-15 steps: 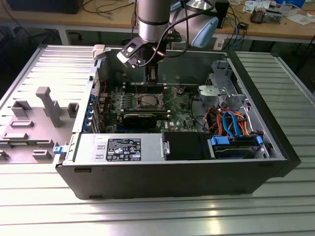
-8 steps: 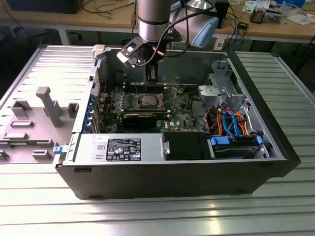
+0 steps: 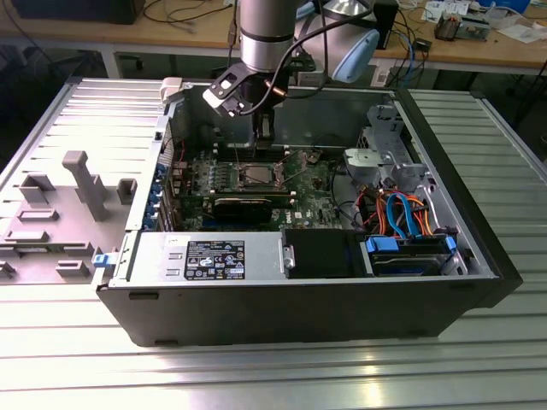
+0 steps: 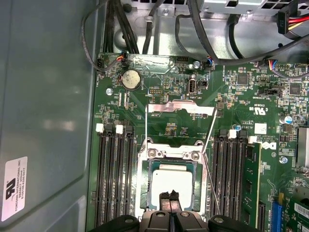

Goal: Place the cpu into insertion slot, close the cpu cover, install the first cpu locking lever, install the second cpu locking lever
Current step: 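Close the cpu cover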

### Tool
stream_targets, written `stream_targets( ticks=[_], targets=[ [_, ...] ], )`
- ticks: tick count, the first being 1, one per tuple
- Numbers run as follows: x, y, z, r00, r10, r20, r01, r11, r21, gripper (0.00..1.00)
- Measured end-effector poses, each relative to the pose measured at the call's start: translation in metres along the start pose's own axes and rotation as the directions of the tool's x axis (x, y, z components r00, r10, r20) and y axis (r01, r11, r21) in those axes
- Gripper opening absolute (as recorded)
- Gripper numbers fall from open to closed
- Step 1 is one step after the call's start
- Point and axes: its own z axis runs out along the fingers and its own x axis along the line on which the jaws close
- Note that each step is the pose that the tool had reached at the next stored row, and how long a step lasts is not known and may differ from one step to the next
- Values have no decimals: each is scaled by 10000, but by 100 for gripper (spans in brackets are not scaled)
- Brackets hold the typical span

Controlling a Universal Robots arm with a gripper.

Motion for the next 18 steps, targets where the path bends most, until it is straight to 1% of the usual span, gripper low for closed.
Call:
stream_targets(
  ticks=[2, 12, 15, 17, 18],
  targets=[
    [1, -13, 0, 10000, 3, 0, -3, 10000, 0, 11],
    [1, -14, 0, 10000, 2, 0, -2, 10000, 0, 11],
    [1, -15, -35, 10000, 2, -1, -2, 10000, 0, 11],
    [1, -16, -113, 10000, 2, 0, -2, 10000, 0, 11],
    [0, -17, -124, 10000, 1, 0, -1, 10000, -1, 11]
  ],
)
